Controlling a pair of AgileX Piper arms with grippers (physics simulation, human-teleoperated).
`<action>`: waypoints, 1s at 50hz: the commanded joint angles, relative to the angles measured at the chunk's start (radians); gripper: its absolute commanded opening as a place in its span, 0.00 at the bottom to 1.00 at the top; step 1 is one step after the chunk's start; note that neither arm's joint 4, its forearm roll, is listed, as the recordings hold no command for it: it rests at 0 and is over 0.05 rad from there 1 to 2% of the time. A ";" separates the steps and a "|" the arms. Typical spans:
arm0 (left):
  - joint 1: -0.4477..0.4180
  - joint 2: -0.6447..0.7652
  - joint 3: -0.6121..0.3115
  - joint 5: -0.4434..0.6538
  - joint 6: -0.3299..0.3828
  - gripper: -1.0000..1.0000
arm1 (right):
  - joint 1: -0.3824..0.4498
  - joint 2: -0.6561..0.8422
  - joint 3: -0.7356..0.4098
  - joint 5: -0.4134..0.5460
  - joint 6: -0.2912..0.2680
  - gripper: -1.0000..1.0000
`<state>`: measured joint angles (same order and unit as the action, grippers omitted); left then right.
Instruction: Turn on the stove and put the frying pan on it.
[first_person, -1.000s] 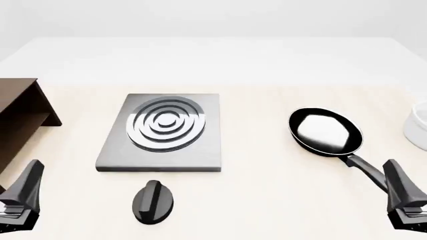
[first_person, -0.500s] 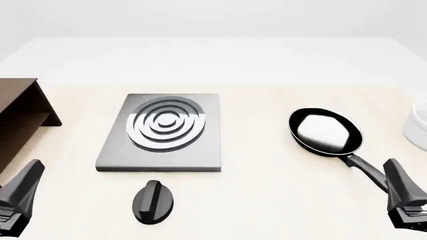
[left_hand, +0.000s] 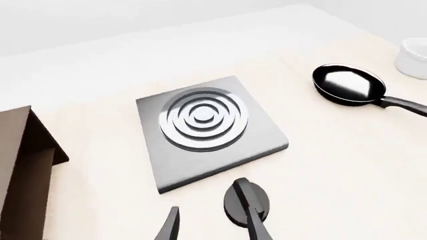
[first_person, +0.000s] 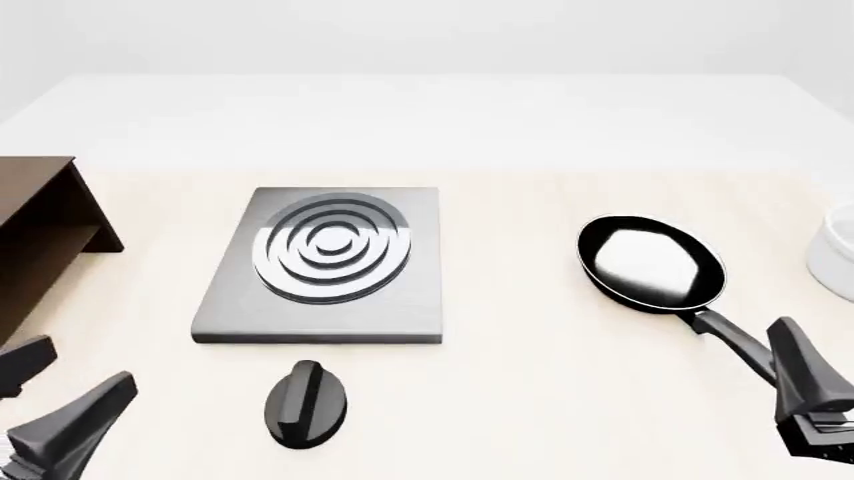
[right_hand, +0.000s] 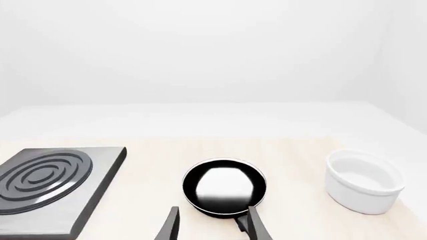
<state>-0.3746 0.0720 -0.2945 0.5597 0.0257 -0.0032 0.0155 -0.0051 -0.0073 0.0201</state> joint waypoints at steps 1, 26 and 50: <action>-0.145 0.042 -0.013 0.064 -0.019 1.00 | -0.001 -0.006 0.000 0.006 0.002 1.00; -0.297 0.315 0.128 -0.218 -0.076 1.00 | -0.002 -0.001 -0.001 0.004 0.000 1.00; -0.356 0.698 0.219 -0.634 -0.094 1.00 | -0.003 -0.001 0.000 0.004 0.002 1.00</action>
<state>-0.7140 0.6336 -0.1019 0.0694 -0.0626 -0.0059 0.0175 -0.0060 -0.0072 0.0212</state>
